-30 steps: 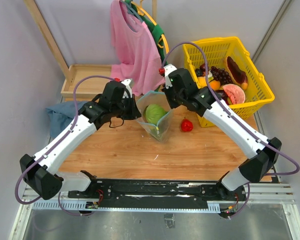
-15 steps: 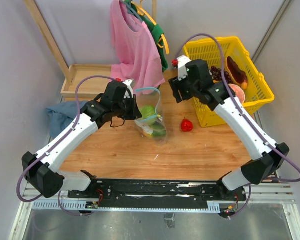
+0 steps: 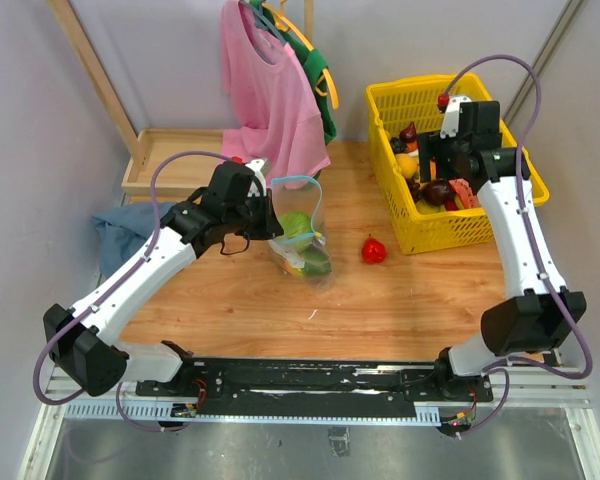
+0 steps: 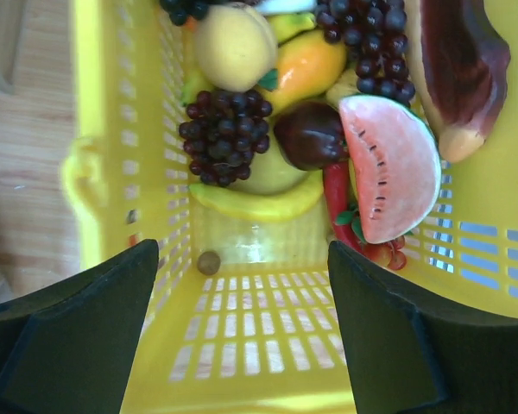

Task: Place the food in the zip-top bag and seal the zipper
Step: Pick up the fake fruit from the bin.

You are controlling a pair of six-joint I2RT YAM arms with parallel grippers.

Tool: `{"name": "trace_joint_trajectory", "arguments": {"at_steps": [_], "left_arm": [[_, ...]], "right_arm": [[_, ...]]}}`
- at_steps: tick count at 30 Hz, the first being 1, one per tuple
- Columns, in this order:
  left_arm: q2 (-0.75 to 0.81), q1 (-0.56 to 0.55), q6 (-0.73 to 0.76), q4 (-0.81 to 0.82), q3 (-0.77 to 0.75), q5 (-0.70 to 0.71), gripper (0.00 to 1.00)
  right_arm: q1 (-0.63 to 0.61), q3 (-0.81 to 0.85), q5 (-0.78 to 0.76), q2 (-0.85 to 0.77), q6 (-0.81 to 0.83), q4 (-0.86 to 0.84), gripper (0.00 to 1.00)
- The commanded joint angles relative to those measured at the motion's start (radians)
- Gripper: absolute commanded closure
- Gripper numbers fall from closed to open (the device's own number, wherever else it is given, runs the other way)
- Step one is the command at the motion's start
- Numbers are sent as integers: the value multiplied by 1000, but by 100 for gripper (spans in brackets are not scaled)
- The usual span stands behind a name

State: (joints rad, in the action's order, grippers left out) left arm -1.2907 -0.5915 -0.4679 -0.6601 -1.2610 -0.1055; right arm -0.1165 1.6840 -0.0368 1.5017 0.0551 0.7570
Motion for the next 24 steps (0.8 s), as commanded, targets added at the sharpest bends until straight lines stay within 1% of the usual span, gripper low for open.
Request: {"name": "trace_joint_trajectory", "arguments": {"at_steps": [1,5,9,12,16,20,24], "left_arm": [[27,-2,23,24,-5,6,100],[31,-2,27,21,-2,7,100],[22,-2,32,24,-6,-4,100],[11,-2,42,18,-13,-4,100],[0,-3,47,18,-13,-8,100],[-19,-3,55,20,-22,-32,100],[-29,-3,63,17,-29,-36,100]], "right_arm": [[132,-3,161,106,22,39,19],[184,38,269,203,131,101,14],[217,51,367,283,245,120,11],[219,60,402,351,345,171,11],[219,3,440,395,451,160,12],[212,-14,437,444,538,141,14],[206,-62,483,451,632,75,14]]}}
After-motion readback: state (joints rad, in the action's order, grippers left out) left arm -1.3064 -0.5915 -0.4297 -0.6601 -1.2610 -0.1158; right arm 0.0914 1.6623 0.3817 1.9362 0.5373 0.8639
